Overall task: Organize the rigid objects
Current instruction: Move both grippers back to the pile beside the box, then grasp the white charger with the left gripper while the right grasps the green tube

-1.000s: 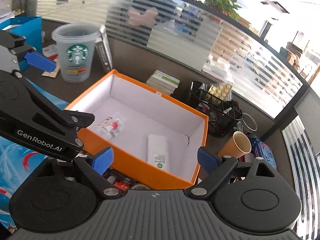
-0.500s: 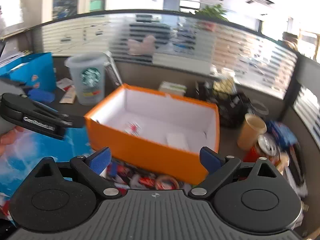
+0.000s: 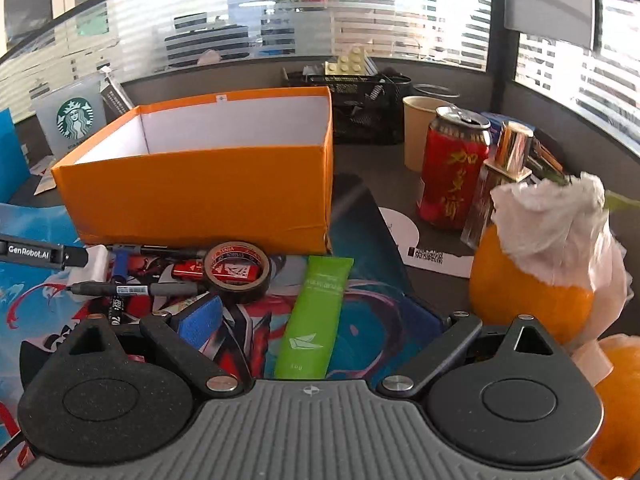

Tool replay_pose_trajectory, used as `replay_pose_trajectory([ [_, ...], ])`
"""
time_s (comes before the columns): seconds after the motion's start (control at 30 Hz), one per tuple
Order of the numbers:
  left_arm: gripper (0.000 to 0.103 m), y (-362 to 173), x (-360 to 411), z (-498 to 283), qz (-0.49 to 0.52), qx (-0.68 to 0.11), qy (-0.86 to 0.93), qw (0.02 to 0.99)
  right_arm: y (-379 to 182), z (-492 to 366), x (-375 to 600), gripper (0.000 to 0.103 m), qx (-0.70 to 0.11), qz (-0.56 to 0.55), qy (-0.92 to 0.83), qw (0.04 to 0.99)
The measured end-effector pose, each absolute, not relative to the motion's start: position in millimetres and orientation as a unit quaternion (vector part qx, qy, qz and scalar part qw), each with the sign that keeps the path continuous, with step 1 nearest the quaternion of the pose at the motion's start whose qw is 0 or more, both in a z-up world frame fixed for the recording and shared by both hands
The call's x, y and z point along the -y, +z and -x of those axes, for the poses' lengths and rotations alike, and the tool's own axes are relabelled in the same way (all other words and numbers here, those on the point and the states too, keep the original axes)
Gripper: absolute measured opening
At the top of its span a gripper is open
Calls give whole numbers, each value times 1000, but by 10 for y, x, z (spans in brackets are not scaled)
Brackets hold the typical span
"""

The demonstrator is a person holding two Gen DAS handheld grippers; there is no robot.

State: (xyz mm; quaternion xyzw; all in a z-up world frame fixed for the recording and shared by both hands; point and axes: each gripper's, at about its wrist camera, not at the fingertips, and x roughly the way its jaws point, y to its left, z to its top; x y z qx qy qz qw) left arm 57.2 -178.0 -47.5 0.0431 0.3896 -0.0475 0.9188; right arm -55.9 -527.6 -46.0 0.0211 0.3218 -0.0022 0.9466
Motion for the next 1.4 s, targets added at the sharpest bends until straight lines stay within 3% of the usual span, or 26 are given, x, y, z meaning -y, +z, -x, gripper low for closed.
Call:
replay_pose_trajectory([
  [0.23, 103, -538, 1844, -585, 14, -402, -47, 914, -496, 579, 5305, 99, -306, -11, -7, 952],
  [0.5, 103, -731, 1948, -526, -5, -392, -42, 919, -574, 581, 5313, 96, -305, 0, -13, 952],
  [0.53, 103, -750, 1967, -516, -15, -387, -42, 921, -589, 586, 5305, 94, -302, 3, -14, 953],
  [0.67, 103, -790, 1916, -482, -31, -363, -60, 930, -659, 573, 5274, 66, -306, 5, -8, 952],
  [0.77, 103, -793, 1816, -457, -31, -356, -64, 932, -730, 535, 5243, 54, -320, 10, -1, 947],
  [0.87, 103, -804, 1696, -425, -31, -350, -63, 934, -805, 488, 5237, 49, -333, 6, 7, 943],
  [1.13, 101, -823, 1504, -417, -34, -332, -80, 939, -868, 441, 5240, 49, -319, -2, 16, 948],
  [1.17, 96, -818, 1499, -407, -35, -330, -80, 940, -872, 442, 5231, 43, -316, 0, 13, 949],
  [1.23, 66, -787, 1508, -339, -38, -316, -87, 944, -872, 448, 5222, 33, -310, 5, 8, 951],
  [1.27, 41, -774, 1527, -298, -40, -311, -91, 945, -868, 449, 5230, 33, -310, 2, 10, 951],
  [1.4, 37, -757, 1548, -249, -40, -314, -89, 944, -861, 454, 5237, 33, -310, -1, 11, 951],
])
